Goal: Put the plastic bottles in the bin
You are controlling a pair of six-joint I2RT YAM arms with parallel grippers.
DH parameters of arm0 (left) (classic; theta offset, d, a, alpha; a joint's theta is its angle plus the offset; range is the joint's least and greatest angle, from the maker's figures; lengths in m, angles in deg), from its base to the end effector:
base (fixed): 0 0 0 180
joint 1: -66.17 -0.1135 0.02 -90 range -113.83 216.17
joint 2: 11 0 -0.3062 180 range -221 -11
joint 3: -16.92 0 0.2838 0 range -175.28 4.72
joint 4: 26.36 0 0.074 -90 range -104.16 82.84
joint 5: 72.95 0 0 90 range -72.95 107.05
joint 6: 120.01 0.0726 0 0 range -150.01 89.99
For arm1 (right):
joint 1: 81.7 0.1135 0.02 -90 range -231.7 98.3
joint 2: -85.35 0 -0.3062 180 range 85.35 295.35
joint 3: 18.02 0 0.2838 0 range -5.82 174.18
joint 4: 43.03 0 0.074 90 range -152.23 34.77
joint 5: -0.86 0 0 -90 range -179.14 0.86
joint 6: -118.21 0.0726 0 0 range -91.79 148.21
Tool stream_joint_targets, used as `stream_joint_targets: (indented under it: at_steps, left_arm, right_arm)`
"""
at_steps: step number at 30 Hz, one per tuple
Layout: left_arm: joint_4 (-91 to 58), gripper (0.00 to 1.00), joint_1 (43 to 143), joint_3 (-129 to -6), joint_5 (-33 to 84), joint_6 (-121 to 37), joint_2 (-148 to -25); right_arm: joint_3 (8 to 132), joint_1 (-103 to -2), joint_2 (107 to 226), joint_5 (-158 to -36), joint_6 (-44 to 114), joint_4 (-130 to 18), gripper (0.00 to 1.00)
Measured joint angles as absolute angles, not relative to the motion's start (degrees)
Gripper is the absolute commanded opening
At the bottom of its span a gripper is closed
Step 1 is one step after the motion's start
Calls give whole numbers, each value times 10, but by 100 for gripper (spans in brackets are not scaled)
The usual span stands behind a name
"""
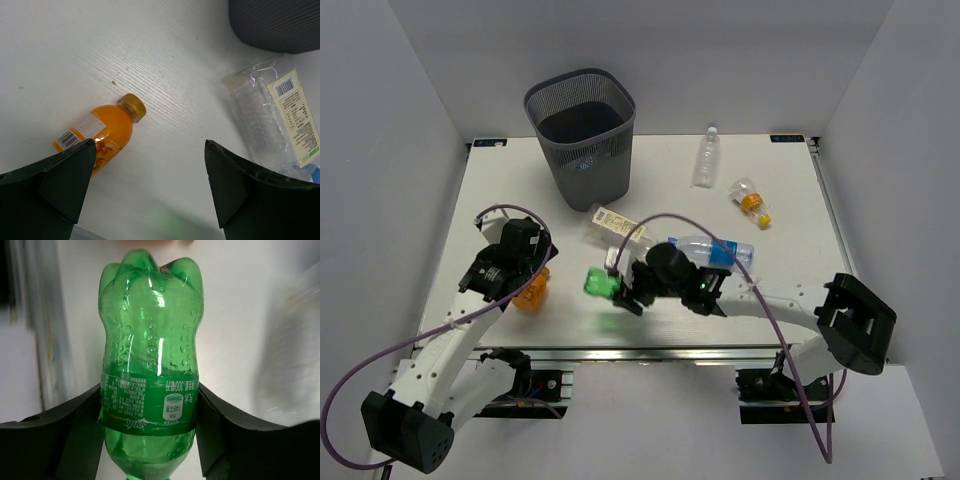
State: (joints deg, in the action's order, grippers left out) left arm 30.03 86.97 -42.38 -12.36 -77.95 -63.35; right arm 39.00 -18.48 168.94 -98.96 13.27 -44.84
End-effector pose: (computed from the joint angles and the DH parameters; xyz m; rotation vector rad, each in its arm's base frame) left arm 0.2033 -0.0391 0.2860 -0.7510 2.1677 0.0183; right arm 0.1546 0.3338 0.2217 -1.4272 1.5844 0.6863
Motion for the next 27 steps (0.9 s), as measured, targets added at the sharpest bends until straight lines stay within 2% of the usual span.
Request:
stream_joint_targets:
  at_steps: [3,8,12,18,19,24,27]
  left_arm:
    - [304,98,870,-417,-123,-781,-609]
    - [309,98,870,-408,-124,-781,-578]
    - [314,98,870,-406,-129,-785,-574]
    - [321,98,870,-398,-129,-789,-577]
    - [321,98,870,-398,-129,-790,-579]
    - [322,98,870,-398,-129,-791,-585]
    - [322,98,870,-398,-127,-792,-588]
  right_arm:
    - [473,-220,1683,-975,135,-439,27]
    - [647,-353,1705,-1012,178,-416,31]
    - [851,-422,1815,-1010,190,-404,34]
    - [1148,-431,2020,-990,205,-403,40]
    - [1179,-431,2049,-984,207,-396,44]
    - [1226,-431,2145,-969,214,-346,49]
    - [1271,-431,2206,-963,216,-331,59]
